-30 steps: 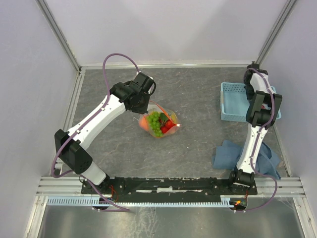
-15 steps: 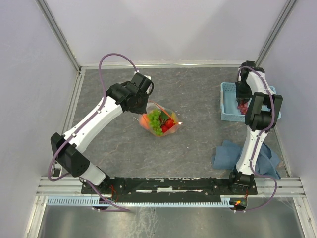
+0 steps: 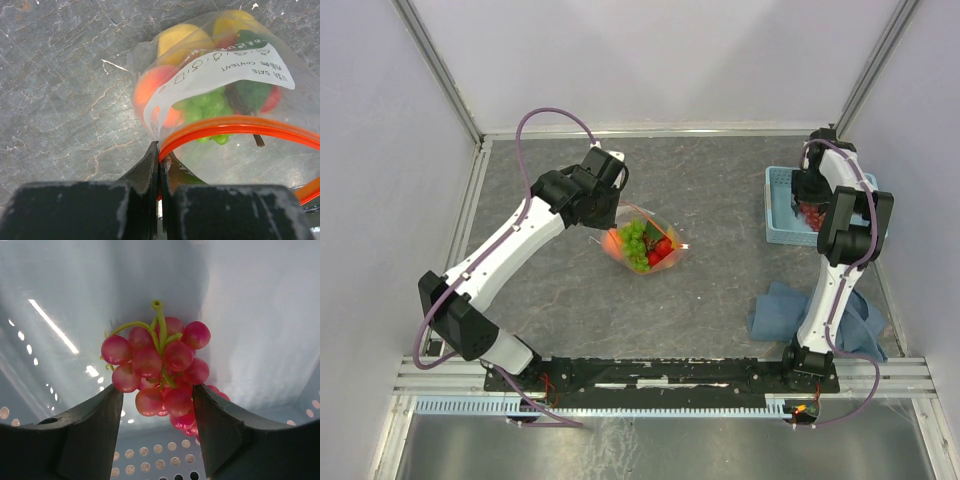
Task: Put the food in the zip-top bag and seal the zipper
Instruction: Pick up the fake fruit from the bin, then place the fake fruit in the zipper food storage bag.
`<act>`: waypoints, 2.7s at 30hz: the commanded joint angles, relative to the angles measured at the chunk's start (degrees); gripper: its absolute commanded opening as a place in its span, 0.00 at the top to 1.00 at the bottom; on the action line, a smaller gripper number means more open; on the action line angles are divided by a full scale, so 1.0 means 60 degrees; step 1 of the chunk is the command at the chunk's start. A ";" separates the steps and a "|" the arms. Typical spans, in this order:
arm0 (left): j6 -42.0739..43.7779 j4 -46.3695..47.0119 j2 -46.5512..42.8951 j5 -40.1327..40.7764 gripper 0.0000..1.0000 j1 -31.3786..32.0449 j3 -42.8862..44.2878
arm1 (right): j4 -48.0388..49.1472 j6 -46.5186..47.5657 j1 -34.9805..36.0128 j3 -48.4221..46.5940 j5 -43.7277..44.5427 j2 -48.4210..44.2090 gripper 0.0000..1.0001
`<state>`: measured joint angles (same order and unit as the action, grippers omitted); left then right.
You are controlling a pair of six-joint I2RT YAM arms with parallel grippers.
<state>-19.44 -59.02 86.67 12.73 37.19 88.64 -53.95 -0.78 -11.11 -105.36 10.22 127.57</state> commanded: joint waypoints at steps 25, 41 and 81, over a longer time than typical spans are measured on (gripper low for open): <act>0.0494 0.0729 -0.0592 -0.0194 0.97 -0.0039 -0.0217 | 0.1303 -0.0886 -0.1901 -0.0305 -0.3209 0.0359 0.35; 0.0524 0.0931 -0.0799 -0.0337 0.97 -0.0046 -0.0365 | 0.1948 -0.1327 -0.1780 0.0692 -0.4119 -0.1203 0.72; 0.0283 0.0785 -0.0777 -0.0925 0.97 -0.0038 -0.0050 | 0.4105 -0.3122 0.4706 0.3339 -0.4927 -0.8996 0.77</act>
<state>-19.44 -55.64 82.98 8.43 37.19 85.06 -35.57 -16.93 13.69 -86.94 -17.91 76.64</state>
